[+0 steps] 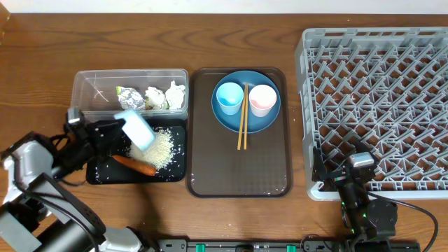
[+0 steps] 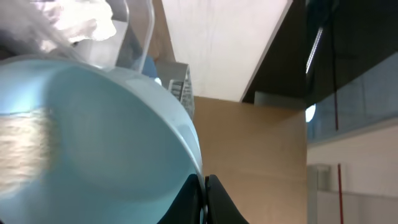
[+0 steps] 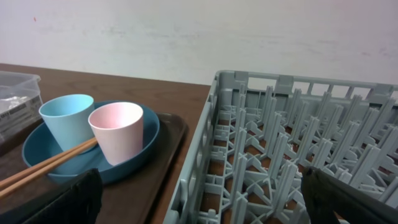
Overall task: Sort waste into correct bins and load items into the dishwasher rack
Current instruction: 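Tilt the white bowl with left gripper to pour rice onto tray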
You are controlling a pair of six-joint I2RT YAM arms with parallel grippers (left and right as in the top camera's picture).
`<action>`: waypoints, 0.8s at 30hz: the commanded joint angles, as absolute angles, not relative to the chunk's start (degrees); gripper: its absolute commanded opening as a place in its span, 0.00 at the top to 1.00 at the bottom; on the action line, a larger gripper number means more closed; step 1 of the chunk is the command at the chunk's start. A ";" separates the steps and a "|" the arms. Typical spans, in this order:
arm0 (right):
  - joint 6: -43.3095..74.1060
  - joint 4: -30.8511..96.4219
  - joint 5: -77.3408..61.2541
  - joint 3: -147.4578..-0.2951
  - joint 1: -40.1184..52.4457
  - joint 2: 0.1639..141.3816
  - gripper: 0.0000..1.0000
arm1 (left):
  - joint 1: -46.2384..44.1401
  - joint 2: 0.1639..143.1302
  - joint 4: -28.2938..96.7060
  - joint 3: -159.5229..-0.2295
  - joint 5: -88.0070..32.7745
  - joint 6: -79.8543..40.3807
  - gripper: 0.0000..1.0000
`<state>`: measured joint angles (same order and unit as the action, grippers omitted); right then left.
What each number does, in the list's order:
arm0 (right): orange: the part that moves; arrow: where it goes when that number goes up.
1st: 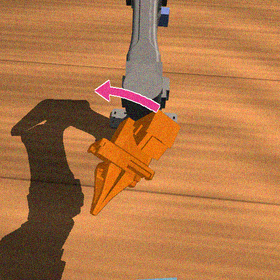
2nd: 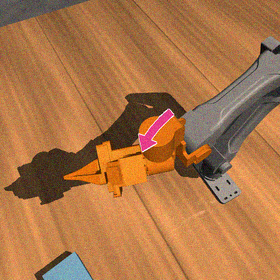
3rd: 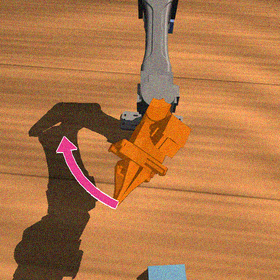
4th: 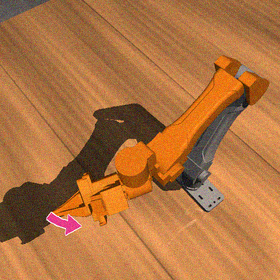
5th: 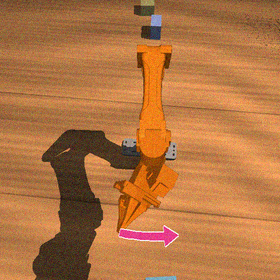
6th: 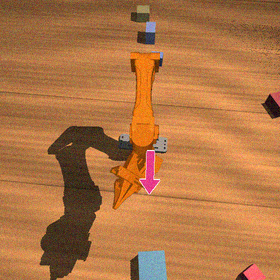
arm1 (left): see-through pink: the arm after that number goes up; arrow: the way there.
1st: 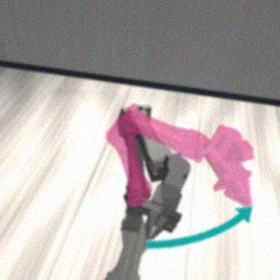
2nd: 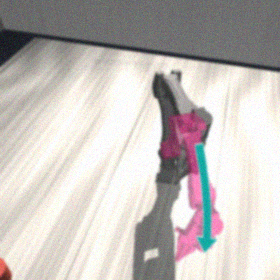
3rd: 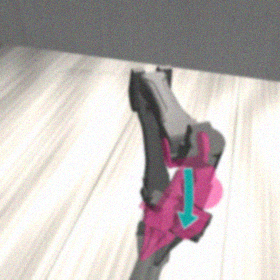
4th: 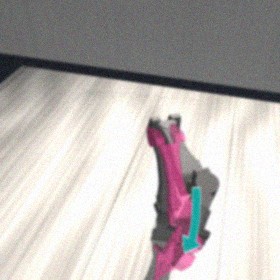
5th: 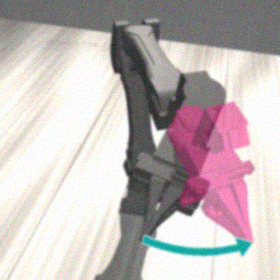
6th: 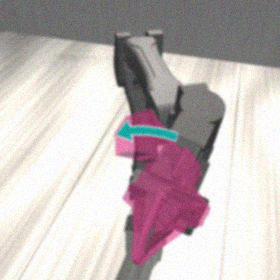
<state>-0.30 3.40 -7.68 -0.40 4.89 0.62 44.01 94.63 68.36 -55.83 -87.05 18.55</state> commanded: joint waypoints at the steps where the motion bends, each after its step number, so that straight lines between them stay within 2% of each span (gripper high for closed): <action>1: -0.49 3.57 -7.75 -0.32 4.56 0.38 0.01 | 45.32 94.61 72.93 -55.51 -86.32 27.66 0.94; 4: -0.49 3.55 -7.75 -0.32 4.56 0.38 0.01 | 45.60 94.61 76.20 -55.51 -86.30 34.92 0.94; 11: -0.47 3.55 -7.75 -0.32 4.56 0.38 0.01 | 45.74 94.61 74.76 -55.51 -86.13 34.89 0.94; 24: -0.49 3.55 -7.75 -0.32 4.56 0.38 0.01 | 45.56 94.61 80.31 -55.51 -86.50 36.91 0.94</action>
<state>-0.27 3.40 -7.66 -0.40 4.89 0.62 45.32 94.63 79.57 -55.75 -85.25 33.74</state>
